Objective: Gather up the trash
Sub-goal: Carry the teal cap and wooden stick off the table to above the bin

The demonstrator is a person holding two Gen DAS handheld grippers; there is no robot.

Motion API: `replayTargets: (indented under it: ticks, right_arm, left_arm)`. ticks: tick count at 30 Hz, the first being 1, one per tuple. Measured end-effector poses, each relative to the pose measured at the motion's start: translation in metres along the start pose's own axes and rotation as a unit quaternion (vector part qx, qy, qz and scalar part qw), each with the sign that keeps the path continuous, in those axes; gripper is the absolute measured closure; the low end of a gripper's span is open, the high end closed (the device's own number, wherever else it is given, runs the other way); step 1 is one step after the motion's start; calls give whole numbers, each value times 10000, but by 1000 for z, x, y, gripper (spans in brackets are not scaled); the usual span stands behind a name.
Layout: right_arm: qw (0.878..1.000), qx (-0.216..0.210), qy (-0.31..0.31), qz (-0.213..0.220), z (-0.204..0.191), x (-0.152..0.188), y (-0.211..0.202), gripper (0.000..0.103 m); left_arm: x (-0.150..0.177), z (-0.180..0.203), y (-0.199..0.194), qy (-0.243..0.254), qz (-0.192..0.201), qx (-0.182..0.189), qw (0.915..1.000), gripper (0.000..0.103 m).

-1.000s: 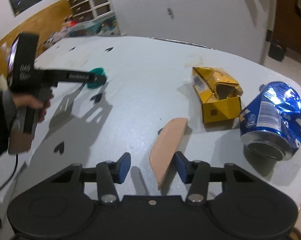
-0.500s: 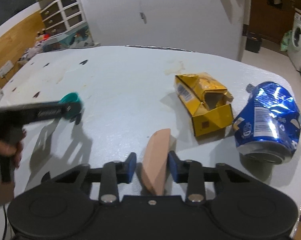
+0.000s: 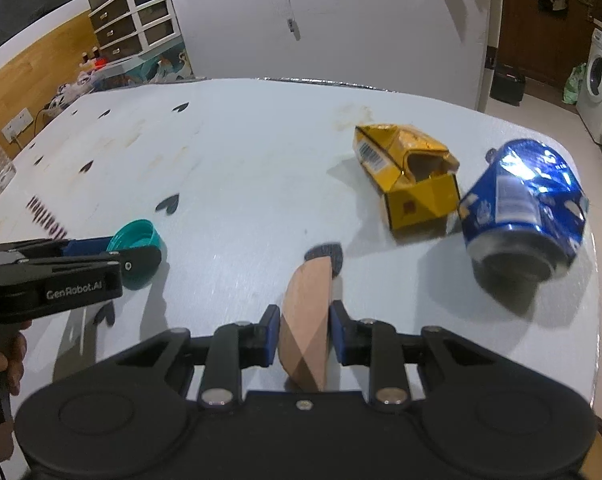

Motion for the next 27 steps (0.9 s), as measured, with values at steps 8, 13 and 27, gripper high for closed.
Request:
replayTargets:
  ticks: [8, 13, 27]
  right_arm:
    - [9999, 48, 94, 8, -1, 18, -29, 76]
    - [9999, -11, 70, 141, -5, 23, -55, 76]
    - [9990, 101, -6, 434, -2, 37, -119, 76]
  left_arm:
    - [24, 0, -43, -37, -10, -84, 10000, 54]
    - [28, 2, -73, -166, 47, -110, 9998, 54]
    - [38, 25, -145, -76, 136, -177, 9997, 54]
Point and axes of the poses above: each gripper's, at about its wrist camera, not at the fingertips, and y roughly the way its jaws point, z to its right, x to its underside, the point moved 8 cm from there along y, roughly the way its jaws point, and after that the axes turned 2 degrees about z, right-handed, at the moved point
